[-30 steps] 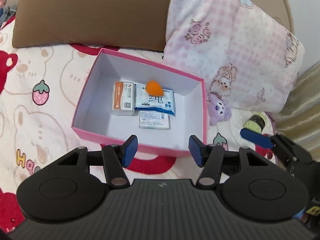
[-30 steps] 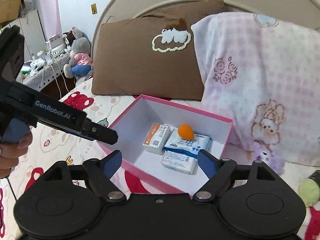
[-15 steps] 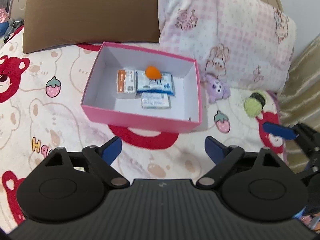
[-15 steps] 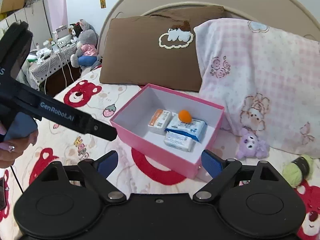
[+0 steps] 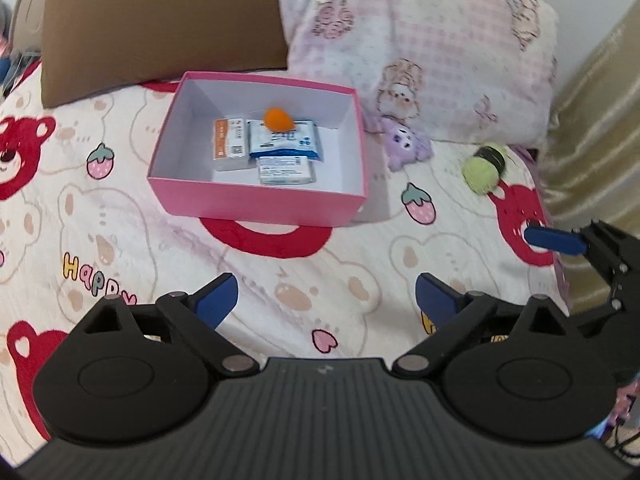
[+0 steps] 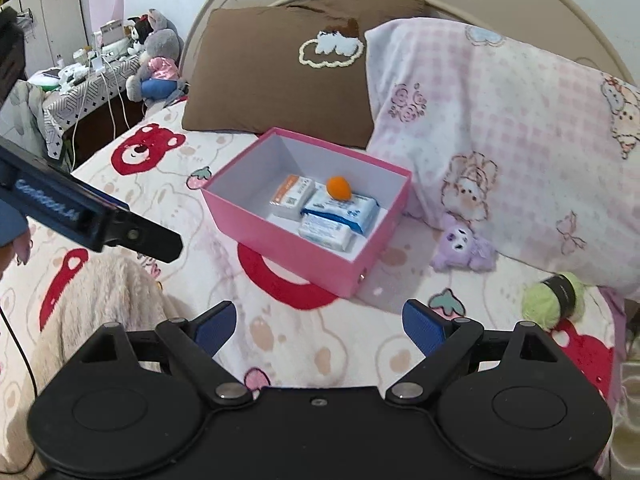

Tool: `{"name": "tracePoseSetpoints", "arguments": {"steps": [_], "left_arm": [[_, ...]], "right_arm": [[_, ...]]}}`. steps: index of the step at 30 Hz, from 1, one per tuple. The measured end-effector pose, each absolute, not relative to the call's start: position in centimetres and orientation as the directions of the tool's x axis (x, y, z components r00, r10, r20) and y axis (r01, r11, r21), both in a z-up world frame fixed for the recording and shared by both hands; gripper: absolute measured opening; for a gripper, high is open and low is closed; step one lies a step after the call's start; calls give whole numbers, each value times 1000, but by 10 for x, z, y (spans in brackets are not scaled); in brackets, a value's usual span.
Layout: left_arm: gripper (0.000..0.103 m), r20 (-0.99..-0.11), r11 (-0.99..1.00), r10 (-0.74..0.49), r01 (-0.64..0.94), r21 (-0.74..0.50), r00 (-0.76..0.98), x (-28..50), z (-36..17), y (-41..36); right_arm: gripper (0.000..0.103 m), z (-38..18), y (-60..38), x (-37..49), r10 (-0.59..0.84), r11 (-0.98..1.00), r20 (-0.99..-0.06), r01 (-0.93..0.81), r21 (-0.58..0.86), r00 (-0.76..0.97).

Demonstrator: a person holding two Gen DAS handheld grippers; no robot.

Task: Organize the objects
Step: 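Withdraw both tools from the pink box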

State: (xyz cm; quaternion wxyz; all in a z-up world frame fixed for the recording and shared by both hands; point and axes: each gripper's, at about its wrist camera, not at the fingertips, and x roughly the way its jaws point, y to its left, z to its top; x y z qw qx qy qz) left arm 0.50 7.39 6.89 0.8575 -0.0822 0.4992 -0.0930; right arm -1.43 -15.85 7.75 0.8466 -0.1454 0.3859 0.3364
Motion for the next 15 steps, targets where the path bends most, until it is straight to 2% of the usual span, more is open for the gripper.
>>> {"name": "tracePoseSetpoints", "arguments": {"steps": [3, 12, 15], "left_arm": [[101, -841, 968, -249, 105, -226, 480, 0, 71, 63], [101, -857, 958, -276, 192, -211, 436, -5, 61, 26], [100, -862, 941, -323, 226, -250, 390, -3, 56, 13]], "right_arm": [[93, 77, -170, -18, 441, 742, -758, -670, 8, 480], [93, 67, -209, -25, 396, 773, -780, -635, -2, 484], [93, 63, -226, -23, 388, 790, -782, -613, 9, 488]]}}
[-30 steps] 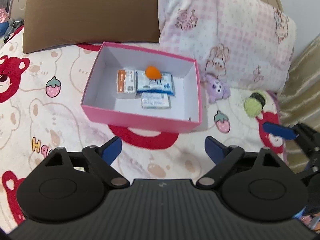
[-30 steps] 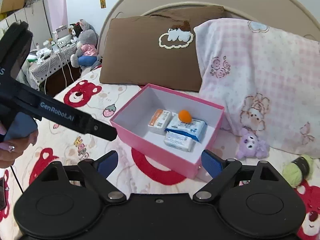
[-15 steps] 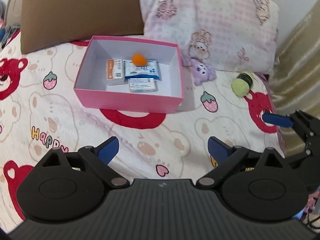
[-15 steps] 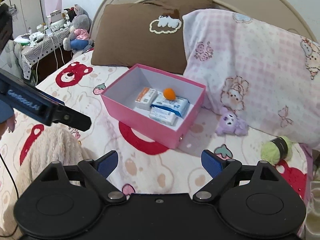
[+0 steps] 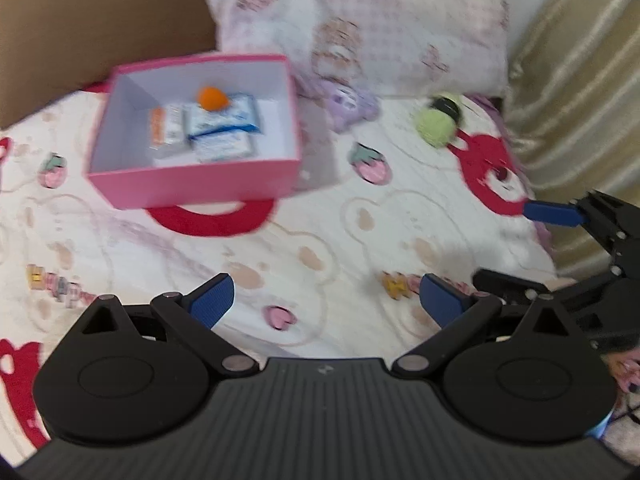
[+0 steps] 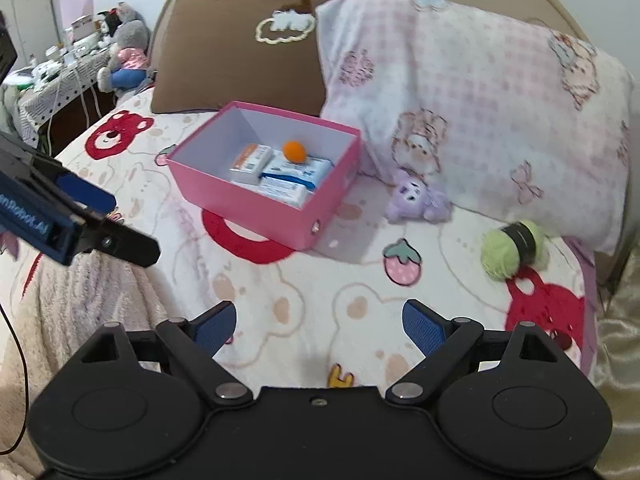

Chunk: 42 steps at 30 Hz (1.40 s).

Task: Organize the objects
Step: 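Withdraw both tools from the pink box, then move the left tool toward the green yarn ball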

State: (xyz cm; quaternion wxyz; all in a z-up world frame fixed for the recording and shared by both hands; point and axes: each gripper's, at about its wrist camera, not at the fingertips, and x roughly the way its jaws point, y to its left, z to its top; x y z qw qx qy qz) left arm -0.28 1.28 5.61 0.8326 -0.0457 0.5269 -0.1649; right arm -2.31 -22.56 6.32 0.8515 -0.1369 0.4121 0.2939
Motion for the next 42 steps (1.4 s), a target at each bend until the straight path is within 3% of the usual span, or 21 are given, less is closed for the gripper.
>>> {"name": "tracePoseSetpoints", "arguments": {"steps": [4, 13, 18, 24, 38, 42], "left_arm": [[100, -864, 927, -360, 237, -289, 353, -3, 53, -6], [98, -870, 922, -317, 337, -190, 377, 7, 51, -66], [98, -858, 907, -350, 366, -210, 375, 18, 53, -92], [99, -808, 900, -369, 392, -189, 459, 35, 56, -118], [99, -712, 858, -501, 390, -334, 492, 100, 13, -144], [99, -684, 874, -469, 405, -268, 558, 113, 0, -151]], "right_arm": [[93, 60, -252, -20, 408, 806, -774, -589, 56, 484], [92, 54, -317, 4, 501, 828, -716, -509, 235, 486], [92, 48, -343, 27, 513, 848, -699, -419, 324, 498], [92, 45, -355, 57, 519, 854, -686, -323, 407, 509], [93, 9, -379, 142, 573, 766, -637, -60, 640, 516], [93, -11, -381, 164, 581, 736, -645, 17, 676, 496]]}}
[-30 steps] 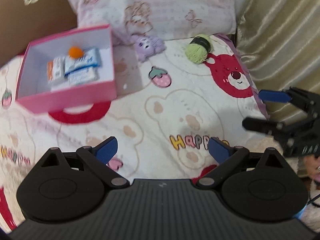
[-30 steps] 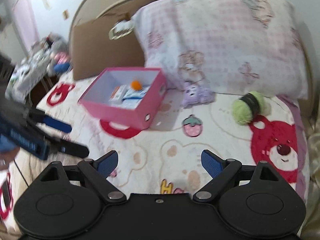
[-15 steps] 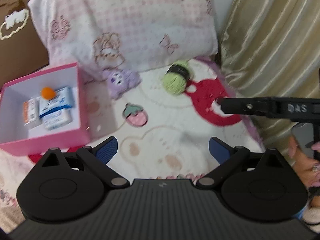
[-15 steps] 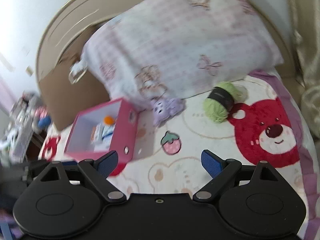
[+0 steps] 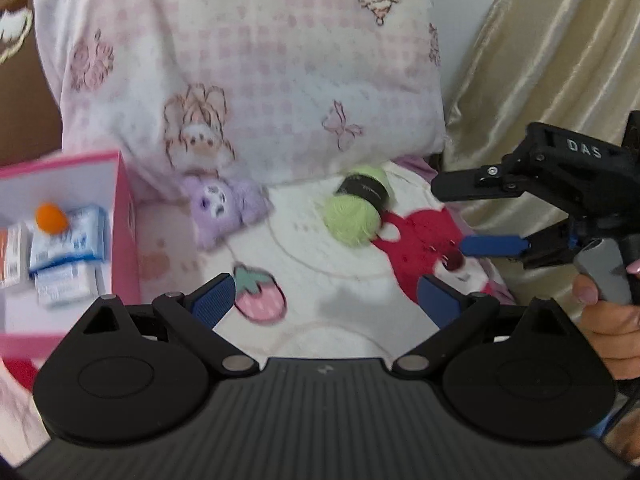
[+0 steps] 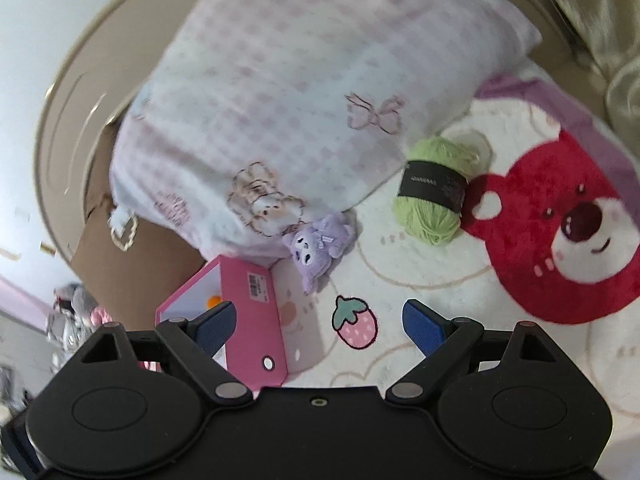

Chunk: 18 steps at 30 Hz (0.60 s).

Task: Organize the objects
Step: 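Move the left tool toward the green yarn ball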

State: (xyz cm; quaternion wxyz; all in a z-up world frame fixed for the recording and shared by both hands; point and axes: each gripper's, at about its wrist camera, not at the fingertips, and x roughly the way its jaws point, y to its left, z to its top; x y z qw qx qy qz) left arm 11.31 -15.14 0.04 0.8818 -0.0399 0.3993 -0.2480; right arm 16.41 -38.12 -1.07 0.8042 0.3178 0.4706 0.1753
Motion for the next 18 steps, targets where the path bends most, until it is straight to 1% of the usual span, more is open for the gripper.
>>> {"name": "tracePoseSetpoints", "arguments": {"steps": [5, 7, 10, 13, 15, 18], "left_arm": [[98, -664, 858, -478, 467, -213, 575, 132, -11, -170], [98, -657, 859, -465, 482, -172, 593, 139, -17, -181], [98, -637, 845, -479, 512, -150, 603, 149, -28, -197], [98, -623, 833, -502, 528, -163, 599, 161, -42, -211], [98, -627, 831, -508, 529, -174, 591, 171, -53, -221], [97, -633, 815, -530, 545, -196, 565, 186, -66, -234]], "right_arm": [[93, -39, -384, 194, 560, 740, -683, 88, 667, 469], [93, -51, -386, 204, 560, 729, -674, 99, 677, 482], [93, -71, -393, 209, 558, 711, -630, 80, 698, 540], [93, -94, -410, 214, 601, 616, -558, 114, 780, 572], [93, -99, -421, 222, 598, 576, -539, 150, 804, 594], [92, -98, -432, 225, 567, 556, -496, 139, 820, 658]]}}
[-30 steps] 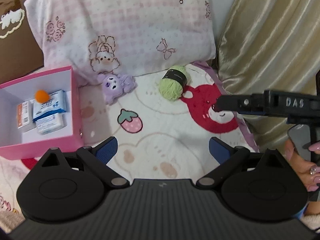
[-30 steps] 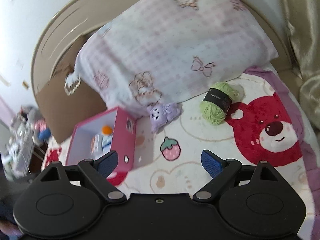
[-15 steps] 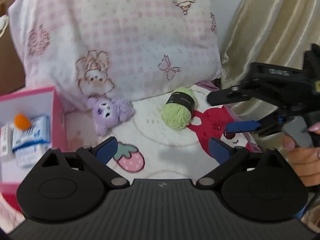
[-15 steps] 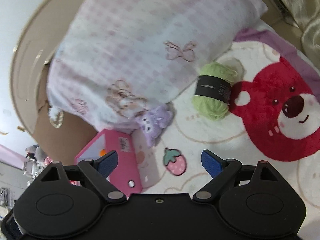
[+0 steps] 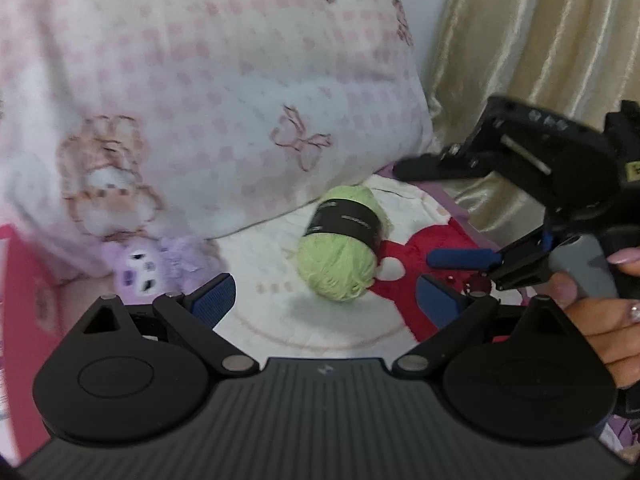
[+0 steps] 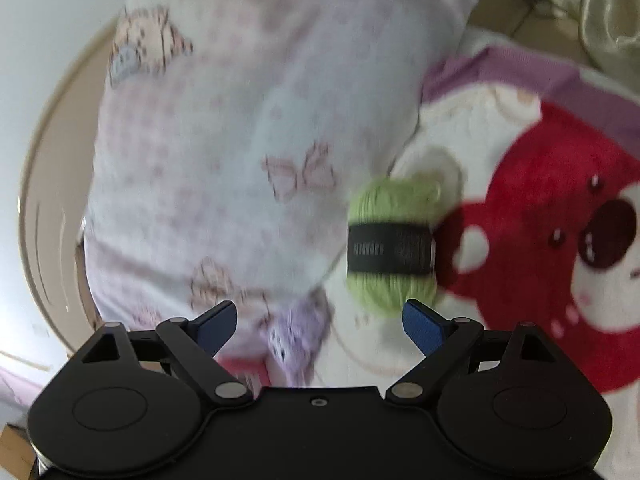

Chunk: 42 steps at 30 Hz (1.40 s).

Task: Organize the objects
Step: 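Move the left tool toward the green yarn ball, then close the left gripper on the green yarn ball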

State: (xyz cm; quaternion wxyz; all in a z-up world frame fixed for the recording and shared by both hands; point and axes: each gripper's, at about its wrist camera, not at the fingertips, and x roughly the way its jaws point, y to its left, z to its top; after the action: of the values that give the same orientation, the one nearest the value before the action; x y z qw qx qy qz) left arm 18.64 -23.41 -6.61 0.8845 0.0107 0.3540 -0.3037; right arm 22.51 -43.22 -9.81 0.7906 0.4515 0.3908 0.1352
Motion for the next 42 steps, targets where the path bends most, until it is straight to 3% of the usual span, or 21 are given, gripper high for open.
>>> {"name": "tracePoseSetpoints", "arguments": {"steps": [4, 9, 11, 14, 16, 23, 29, 35, 42], "left_arm": [[94, -638, 801, -554, 553, -231, 535, 206, -79, -248], [80, -633, 788, -576, 558, -262, 517, 227, -96, -258], [80, -612, 779, -601, 548, -305, 513, 233, -102, -254], [80, -593, 759, -643, 510, -405, 485, 246, -113, -247], [70, -642, 793, -593, 492, -359, 486, 254, -119, -254], [69, -611, 746, -647, 542, -385, 456, 267, -127, -263], [69, -630, 759, -618, 567, -320, 471, 274, -131, -280], [62, -635, 739, -644, 561, -372, 426, 279, -142, -282], [65, -644, 745, -640, 546, -384, 420, 280, -150, -285]], "right_arm": [[92, -83, -438, 215, 425, 661, -529, 146, 736, 735], [92, -100, -444, 230, 490, 580, -458, 114, 806, 742], [91, -118, -446, 237, 524, 496, -433, 151, 855, 734], [89, -132, -445, 248, 515, 468, -455, 207, 859, 727], [86, -137, -445, 250, 478, 506, -497, 235, 830, 724], [76, -156, -439, 268, 515, 465, -487, 247, 850, 706], [70, -161, -429, 275, 485, 515, -537, 271, 813, 690], [68, -176, -428, 280, 485, 506, -570, 318, 801, 663], [60, -174, -425, 280, 476, 536, -584, 310, 785, 657]]}}
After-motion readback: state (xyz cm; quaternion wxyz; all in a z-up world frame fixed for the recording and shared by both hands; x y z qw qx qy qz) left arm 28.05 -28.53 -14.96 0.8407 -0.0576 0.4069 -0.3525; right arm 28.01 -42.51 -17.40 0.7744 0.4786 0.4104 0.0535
